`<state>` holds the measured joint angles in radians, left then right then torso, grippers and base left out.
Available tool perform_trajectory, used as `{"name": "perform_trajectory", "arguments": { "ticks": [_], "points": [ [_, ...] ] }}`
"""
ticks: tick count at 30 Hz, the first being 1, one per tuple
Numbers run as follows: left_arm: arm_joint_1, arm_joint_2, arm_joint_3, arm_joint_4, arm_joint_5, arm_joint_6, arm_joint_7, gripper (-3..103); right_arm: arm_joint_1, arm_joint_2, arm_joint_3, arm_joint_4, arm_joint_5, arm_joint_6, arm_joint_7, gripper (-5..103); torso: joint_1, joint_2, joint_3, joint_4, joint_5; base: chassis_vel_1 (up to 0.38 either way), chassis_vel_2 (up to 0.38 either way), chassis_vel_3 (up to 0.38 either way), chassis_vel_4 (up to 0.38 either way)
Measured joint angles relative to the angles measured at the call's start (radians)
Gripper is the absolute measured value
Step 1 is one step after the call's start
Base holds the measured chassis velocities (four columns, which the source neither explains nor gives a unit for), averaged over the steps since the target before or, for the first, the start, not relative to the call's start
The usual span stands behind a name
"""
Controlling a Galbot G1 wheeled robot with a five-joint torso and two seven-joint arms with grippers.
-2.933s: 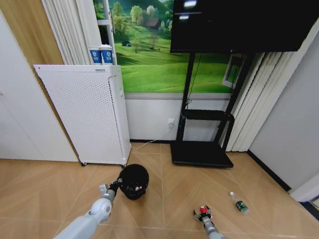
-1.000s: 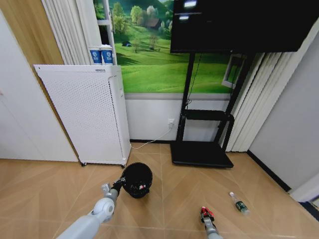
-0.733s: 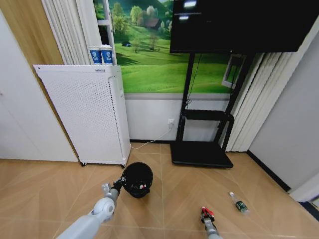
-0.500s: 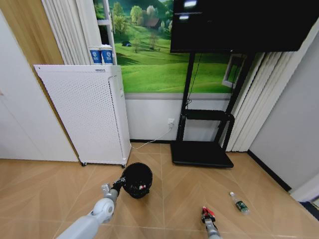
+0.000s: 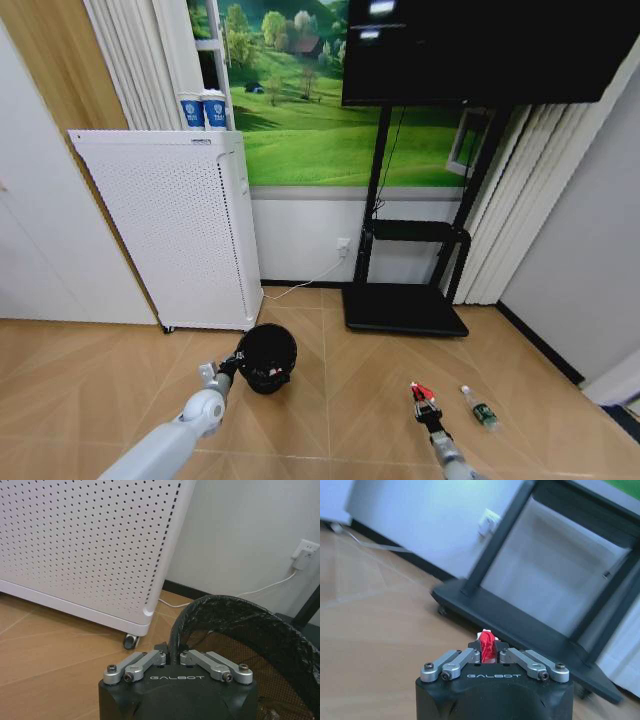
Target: Pick up the trash bin and place the garbage on the floor into it.
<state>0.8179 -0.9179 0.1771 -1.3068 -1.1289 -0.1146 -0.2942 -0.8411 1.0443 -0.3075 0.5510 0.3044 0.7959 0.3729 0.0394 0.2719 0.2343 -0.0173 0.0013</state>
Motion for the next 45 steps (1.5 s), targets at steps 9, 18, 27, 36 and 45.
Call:
{"name": "perform_trajectory", "arguments": {
  "ticks": [9,18,27,36,45],
  "points": [
    [-0.155,-0.027,0.141,0.076,-0.04,0.006,-0.014,7,-0.043,-0.053,0.026,0.187,-0.067,0.007,-0.012,13,0.0,0.0,0.0,-0.0009,-0.0013,0.0,0.0,0.0,0.0],
    [-0.234,-0.078,0.209,0.162,-0.058,0.009,-0.009,7,-0.107,-0.11,0.054,0.415,-0.084,0.007,-0.042,12,0.0,0.0,0.0,-0.0001,-0.0013,0.0,0.0,0.0,0.0],
    [-0.316,-0.116,0.276,0.216,-0.087,0.01,-0.009,7,-0.097,-0.151,-0.003,0.621,-0.099,0.006,-0.031,12,0.0,0.0,0.0,-0.0002,-0.0013,0.0,0.0,0.0,0.0],
    [-0.383,-0.17,0.332,0.259,-0.099,0.018,-0.021,7,0.026,-0.14,-0.147,0.667,-0.033,0.003,-0.042,12,0.0,0.0,0.0,-0.0001,-0.0013,0.0,0.0,0.0,0.0],
    [-0.409,-0.24,0.359,0.319,-0.106,0.021,-0.027,7,0.127,-0.082,-0.259,0.626,-0.001,0.003,-0.052,12,0.0,0.0,0.0,-0.0003,-0.0014,0.0,0.0,0.0,0.0]
  ]
}}
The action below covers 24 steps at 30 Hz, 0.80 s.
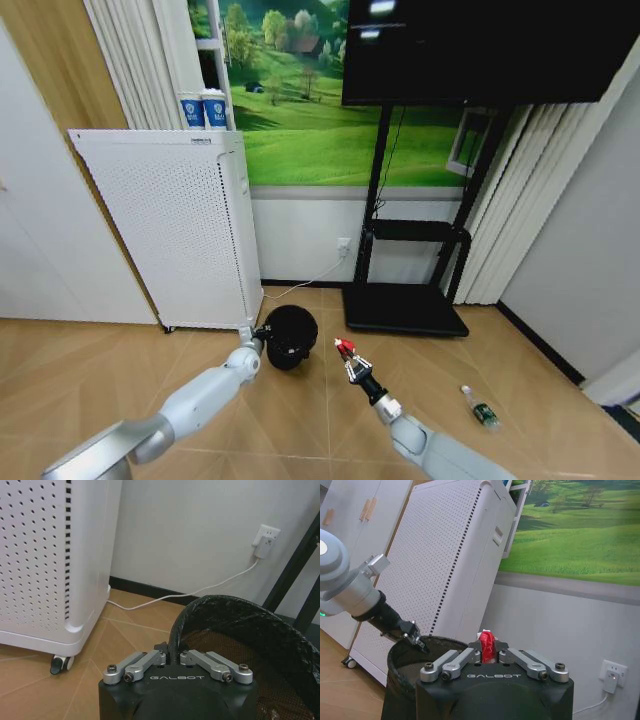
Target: Pick up the trash bin and place the garbage on the floor into it.
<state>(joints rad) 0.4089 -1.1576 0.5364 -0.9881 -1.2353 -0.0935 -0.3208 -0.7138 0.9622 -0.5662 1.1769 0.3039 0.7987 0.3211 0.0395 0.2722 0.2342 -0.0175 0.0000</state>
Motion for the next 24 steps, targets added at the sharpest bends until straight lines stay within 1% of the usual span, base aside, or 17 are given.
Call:
{"name": "perform_trajectory", "arguments": {
  "ticks": [2,6,11,18,24],
  "points": [
    [0.001,-0.017,0.009,0.008,0.004,0.001,-0.004,7,0.031,0.022,-0.027,-0.025,0.01,0.0,-0.002,12,0.0,0.0,0.0,0.0002,0.0001,0.0,0.0,0.0,0.0],
    [0.004,-0.03,0.014,0.008,0.008,0.002,-0.009,7,0.05,0.035,-0.045,-0.034,0.019,0.0,-0.003,12,0.0,0.0,0.0,0.0003,0.0001,0.0,0.0,0.0,0.0],
    [-0.004,-0.065,0.031,0.022,0.009,0.004,-0.015,7,0.071,0.053,-0.08,-0.03,0.049,-0.001,-0.005,12,0.0,0.0,0.0,-0.0002,0.0001,0.0,0.0,0.0,0.0],
    [-0.012,-0.09,0.042,0.027,0.006,0.007,-0.025,7,0.068,0.082,-0.082,-0.049,0.056,-0.001,-0.006,12,0.0,0.0,0.0,0.0,0.0001,0.0,0.0,0.0,0.0],
    [-0.01,-0.104,0.061,-0.005,0.003,0.012,-0.049,7,0.068,0.11,-0.082,-0.079,0.051,-0.001,-0.004,12,0.0,0.0,0.0,-0.0002,0.0001,0.0,0.0,0.0,0.0]
  ]
}}
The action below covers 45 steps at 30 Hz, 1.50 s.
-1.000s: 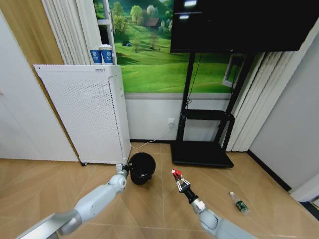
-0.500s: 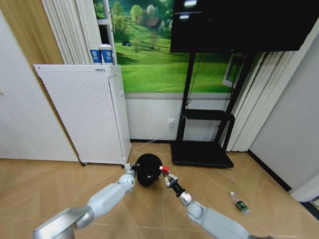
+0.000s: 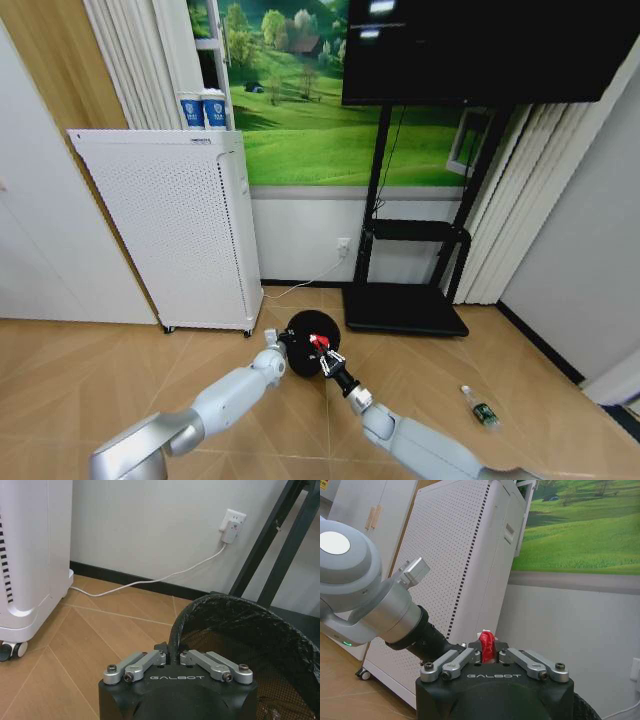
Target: Pick up the trash bin and place the garbage on the floor into it.
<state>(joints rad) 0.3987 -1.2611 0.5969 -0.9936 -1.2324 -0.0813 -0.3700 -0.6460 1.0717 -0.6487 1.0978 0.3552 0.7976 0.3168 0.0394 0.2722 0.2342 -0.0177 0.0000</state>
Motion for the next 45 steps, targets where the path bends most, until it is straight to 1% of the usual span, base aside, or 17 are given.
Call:
{"name": "perform_trajectory", "arguments": {
  "ticks": [12,13,15,17,18,21,22,24,25,28,30,32,33,36,37,39,45],
  "points": [
    [0.044,0.005,0.023,-0.053,0.005,0.002,-0.02,7,0.018,0.019,-0.009,-0.021,0.003,0.0,0.013,12,0.0,0.0,0.0,0.0003,-0.0001,0.0,0.0,0.0,0.0],
    [0.045,0.004,0.02,-0.06,0.006,0.001,-0.023,7,0.013,0.022,-0.008,-0.027,0.001,0.0,0.019,9,0.0,0.0,0.0,0.0001,0.0,0.0,0.0,0.0,0.0],
    [0.046,0.005,0.02,-0.063,0.006,0.001,-0.024,7,0.012,0.024,-0.007,-0.033,-0.002,0.0,0.023,13,0.0,0.0,0.0,0.0,0.0,0.0,0.0,0.0,0.0],
    [0.046,0.005,0.018,-0.075,0.005,-0.001,-0.026,7,0.009,0.031,0.001,-0.045,-0.008,-0.001,0.028,23,0.0,0.0,0.0,0.0001,0.0002,0.0,0.0,0.0,0.0],
    [0.046,0.005,0.018,-0.075,0.005,-0.001,-0.026,7,0.009,0.031,0.001,-0.045,-0.008,-0.001,0.028,23,0.0,0.0,0.0,0.0001,0.0002,0.0,0.0,0.0,0.0],
    [0.051,0.012,0.013,-0.092,0.002,-0.004,-0.029,7,0.006,0.023,0.015,-0.054,-0.005,-0.001,0.029,40,0.0,0.0,0.0,0.0002,0.0001,0.0,0.0,0.0,0.0],
    [0.051,0.012,0.013,-0.092,0.002,-0.004,-0.029,7,0.006,0.023,0.015,-0.054,-0.005,-0.001,0.029,40,0.0,0.0,0.0,0.0002,0.0001,0.0,0.0,0.0,0.0],
    [0.053,0.015,0.012,-0.095,0.002,-0.004,-0.029,7,-0.001,0.016,0.028,-0.061,-0.005,-0.001,0.029,50,0.0,0.0,0.0,0.0001,-0.0001,0.0,0.0,0.0,0.0],
    [0.053,0.015,0.012,-0.095,0.002,-0.004,-0.029,7,-0.001,0.016,0.028,-0.061,-0.005,-0.001,0.029,50,0.0,0.0,0.0,0.0001,-0.0001,0.0,0.0,0.0,0.0],
    [0.059,0.024,0.002,-0.099,0.003,-0.005,-0.029,7,-0.014,0.007,0.064,-0.076,-0.005,-0.001,0.031,66,0.0,0.0,0.0,0.0,0.0,0.0,0.0,0.0,0.0],
    [0.061,0.031,-0.001,-0.101,0.004,-0.005,-0.029,7,-0.017,0.007,0.079,-0.088,-0.004,-0.001,0.032,66,0.0,0.0,0.0,0.0,0.0,0.0,0.0,0.0,0.0],
    [0.07,0.053,-0.01,-0.111,0.006,-0.006,-0.03,7,-0.026,0.006,0.123,-0.133,-0.005,-0.001,0.032,78,0.0,0.0,0.0,0.0004,0.0,0.0,0.0,0.0,0.0],
    [0.07,0.053,-0.01,-0.111,0.006,-0.006,-0.03,7,-0.026,0.006,0.123,-0.133,-0.005,-0.001,0.032,78,0.0,0.0,0.0,0.0004,0.0,0.0,0.0,0.0,0.0],
    [0.079,0.084,-0.022,-0.134,0.006,-0.006,-0.032,7,-0.052,-0.008,0.195,-0.19,-0.005,-0.001,0.037,93,0.0,0.0,0.0,0.0003,0.0,0.0,0.0,0.0,0.0],
    [0.079,0.084,-0.022,-0.134,0.006,-0.006,-0.032,7,-0.052,-0.008,0.195,-0.19,-0.005,-0.001,0.037,93,0.0,0.0,0.0,0.0003,0.0,0.0,0.0,0.0,0.0],
    [0.094,0.114,-0.039,-0.155,0.006,-0.007,-0.032,7,-0.068,-0.015,0.239,-0.258,-0.006,-0.001,0.038,99,0.0,0.0,0.0,-0.0003,-0.0003,0.0,0.0,0.0,0.0],
    [0.123,0.172,-0.077,-0.204,0.006,-0.007,-0.032,7,-0.071,-0.011,0.283,-0.384,-0.002,-0.001,0.026,100,0.0,0.0,0.0,0.0,-0.0001,0.0,0.0,0.0,0.0]
  ]
}}
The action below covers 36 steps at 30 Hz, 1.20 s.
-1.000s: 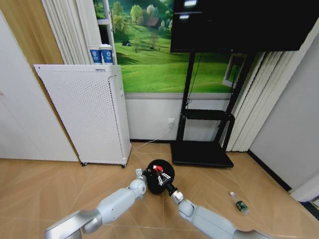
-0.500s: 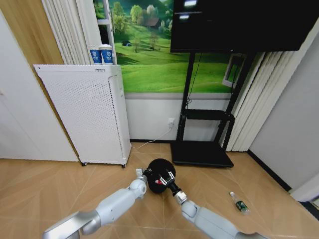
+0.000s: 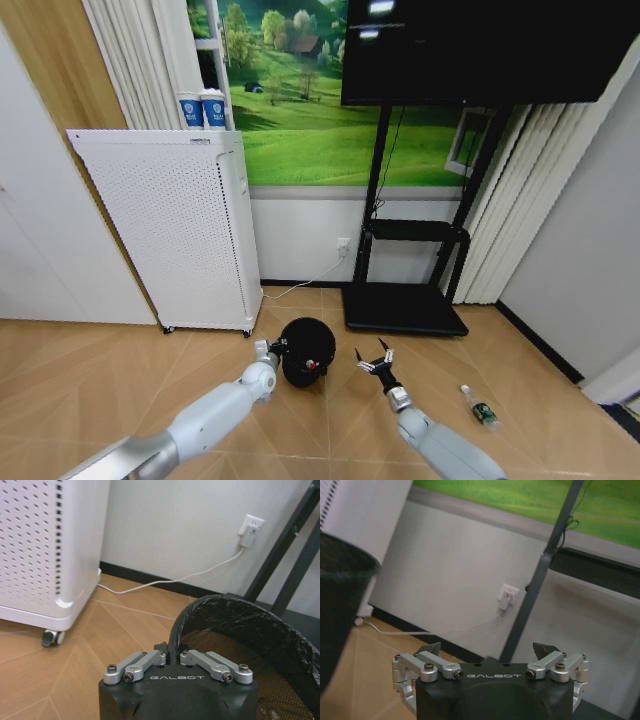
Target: Pick up the trash bin and place the garbage on the floor into it.
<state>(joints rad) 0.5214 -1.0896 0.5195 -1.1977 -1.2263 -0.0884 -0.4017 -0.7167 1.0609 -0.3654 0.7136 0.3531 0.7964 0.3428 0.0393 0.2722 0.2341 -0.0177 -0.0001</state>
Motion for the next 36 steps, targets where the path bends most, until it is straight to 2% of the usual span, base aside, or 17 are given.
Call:
{"name": "perform_trajectory", "arguments": {
  "ticks": [4,7,10,14,17,22,36],
  "points": [
    [0.028,0.038,-0.041,-0.029,0.006,-0.012,-0.006,7,0.018,0.017,0.021,-0.107,0.001,0.0,-0.035,100,0.0,0.0,0.0,0.0004,0.0002,0.0,0.0,0.0,0.0],
    [0.035,0.042,-0.057,-0.031,0.01,-0.022,-0.011,7,0.02,0.019,0.021,-0.119,-0.002,-0.001,-0.042,100,0.0,0.0,0.0,0.0003,0.0001,0.0,0.0,0.0,0.0],
    [0.055,0.038,-0.113,-0.028,0.058,-0.037,-0.031,7,0.018,0.025,0.009,-0.102,-0.003,-0.022,-0.027,100,0.0,0.0,0.0,0.0,0.0002,0.0,0.0,0.0,0.0],
    [0.065,0.044,-0.122,-0.038,0.084,-0.034,-0.045,7,0.014,0.022,0.006,-0.079,0.002,-0.035,-0.023,100,0.0,0.0,0.0,0.0003,0.0001,0.0,0.0,0.0,0.0],
    [0.081,0.051,-0.128,-0.064,0.133,-0.036,-0.06,7,0.008,0.016,0.008,-0.056,0.013,-0.036,-0.024,100,0.0,0.0,0.0,0.0004,0.0003,0.0,0.0,0.0,0.0],
    [0.094,0.059,-0.134,-0.094,0.158,-0.038,-0.071,7,0.003,0.005,0.015,-0.05,0.024,-0.03,-0.034,100,0.0,0.0,0.0,-0.0003,-0.0001,0.0,0.0,0.0,0.0],
    [0.149,0.074,-0.162,-0.155,0.16,-0.036,-0.063,7,-0.024,-0.005,0.038,-0.041,0.026,-0.017,-0.047,100,0.0,0.0,0.0,0.0002,0.0002,0.0,0.0,0.0,0.0]
  ]
}}
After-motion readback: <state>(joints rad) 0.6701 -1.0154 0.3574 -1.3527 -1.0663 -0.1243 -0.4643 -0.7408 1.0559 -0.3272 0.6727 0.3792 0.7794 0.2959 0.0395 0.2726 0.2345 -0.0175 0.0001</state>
